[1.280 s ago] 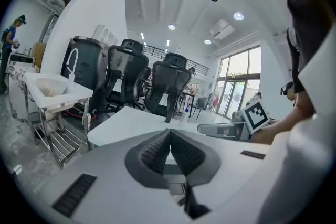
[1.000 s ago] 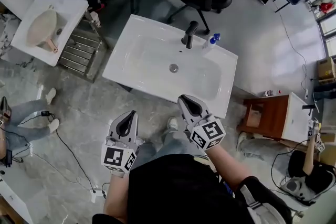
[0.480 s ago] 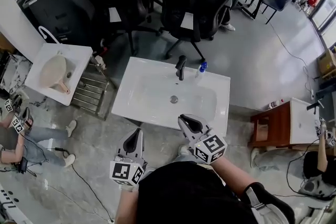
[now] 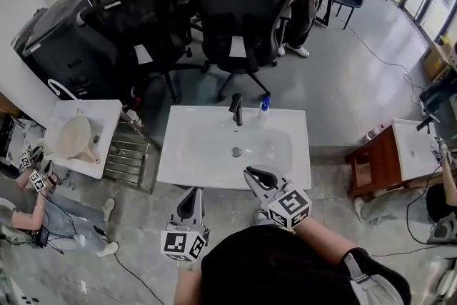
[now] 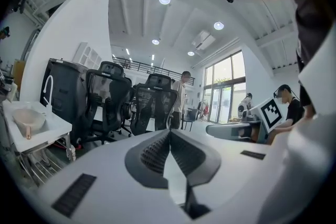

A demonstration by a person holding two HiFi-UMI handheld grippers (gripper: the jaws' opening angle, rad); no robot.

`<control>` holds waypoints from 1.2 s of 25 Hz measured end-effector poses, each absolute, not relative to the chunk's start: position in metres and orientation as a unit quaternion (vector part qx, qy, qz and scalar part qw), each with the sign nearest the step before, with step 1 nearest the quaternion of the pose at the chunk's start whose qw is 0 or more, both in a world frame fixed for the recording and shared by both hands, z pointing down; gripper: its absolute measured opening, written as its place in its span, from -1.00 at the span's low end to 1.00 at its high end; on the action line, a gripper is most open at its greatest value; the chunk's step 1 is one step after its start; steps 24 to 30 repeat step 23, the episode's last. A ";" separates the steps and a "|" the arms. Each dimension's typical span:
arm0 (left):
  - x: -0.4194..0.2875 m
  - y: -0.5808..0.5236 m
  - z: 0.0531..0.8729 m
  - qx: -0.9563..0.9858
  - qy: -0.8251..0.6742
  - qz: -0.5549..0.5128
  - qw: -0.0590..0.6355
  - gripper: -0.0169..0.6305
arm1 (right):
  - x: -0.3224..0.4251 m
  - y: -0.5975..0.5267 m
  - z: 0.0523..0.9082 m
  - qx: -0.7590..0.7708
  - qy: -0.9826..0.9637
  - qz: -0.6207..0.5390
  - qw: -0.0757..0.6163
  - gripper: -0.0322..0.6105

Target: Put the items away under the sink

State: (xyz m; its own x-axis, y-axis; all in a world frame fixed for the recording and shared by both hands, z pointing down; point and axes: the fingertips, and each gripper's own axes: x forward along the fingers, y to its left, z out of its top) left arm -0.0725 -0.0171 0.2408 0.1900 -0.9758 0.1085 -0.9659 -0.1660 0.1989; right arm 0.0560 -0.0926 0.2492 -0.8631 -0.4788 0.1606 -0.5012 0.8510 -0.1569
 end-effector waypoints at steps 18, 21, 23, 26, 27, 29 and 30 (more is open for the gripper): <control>-0.053 -0.018 0.239 0.785 -0.608 -0.021 0.120 -0.88 | 0.079 -0.089 0.244 0.295 -0.949 0.097 0.057 -0.74; -0.050 -0.020 0.240 0.785 -0.607 -0.022 0.121 -0.88 | 0.084 -0.093 0.245 0.298 -0.948 0.097 0.060 -0.74; -0.049 -0.021 0.240 0.786 -0.606 -0.022 0.121 -0.88 | 0.087 -0.094 0.247 0.301 -0.947 0.099 0.061 -0.74; -0.049 -0.021 0.240 0.786 -0.606 -0.022 0.121 -0.88 | 0.087 -0.094 0.247 0.301 -0.947 0.099 0.061 -0.74; -0.049 -0.021 0.240 0.786 -0.606 -0.022 0.121 -0.88 | 0.087 -0.094 0.247 0.301 -0.947 0.099 0.061 -0.74; -0.049 -0.021 0.240 0.786 -0.606 -0.022 0.121 -0.88 | 0.087 -0.094 0.247 0.301 -0.947 0.099 0.061 -0.74; -0.049 -0.021 0.240 0.786 -0.606 -0.022 0.121 -0.88 | 0.087 -0.094 0.247 0.301 -0.947 0.099 0.061 -0.74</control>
